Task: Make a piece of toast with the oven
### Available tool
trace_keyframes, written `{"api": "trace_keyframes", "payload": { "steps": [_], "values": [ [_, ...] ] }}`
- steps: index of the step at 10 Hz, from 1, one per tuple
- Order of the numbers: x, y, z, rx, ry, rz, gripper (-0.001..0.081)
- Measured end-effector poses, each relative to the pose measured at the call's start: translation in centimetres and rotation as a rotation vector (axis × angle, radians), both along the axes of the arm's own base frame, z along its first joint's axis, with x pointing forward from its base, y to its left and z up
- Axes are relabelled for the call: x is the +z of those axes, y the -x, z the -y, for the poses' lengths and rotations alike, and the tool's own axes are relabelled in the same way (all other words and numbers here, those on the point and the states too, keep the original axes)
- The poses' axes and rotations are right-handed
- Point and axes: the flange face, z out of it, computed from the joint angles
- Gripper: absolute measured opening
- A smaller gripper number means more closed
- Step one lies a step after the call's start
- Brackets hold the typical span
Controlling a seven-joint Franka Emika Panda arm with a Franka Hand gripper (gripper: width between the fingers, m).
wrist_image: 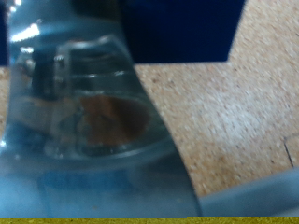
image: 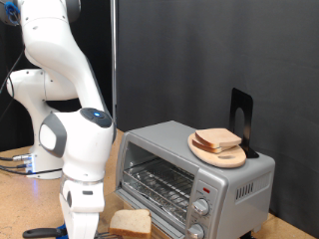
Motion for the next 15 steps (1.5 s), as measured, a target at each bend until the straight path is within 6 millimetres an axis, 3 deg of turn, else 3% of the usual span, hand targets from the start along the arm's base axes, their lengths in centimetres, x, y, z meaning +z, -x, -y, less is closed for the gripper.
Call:
{"api": "trace_keyframes", "payload": {
  "steps": [6,11,15],
  "values": [
    [-0.3,0.3,-2.7,0.022,-0.017,-0.008,0.0491],
    [-0.4,3.4,-4.3,0.094,-0.04,0.004,0.0491],
    [-0.2,4.5,-5.0,0.019,-0.07,0.056,0.0491]
  ]
}}
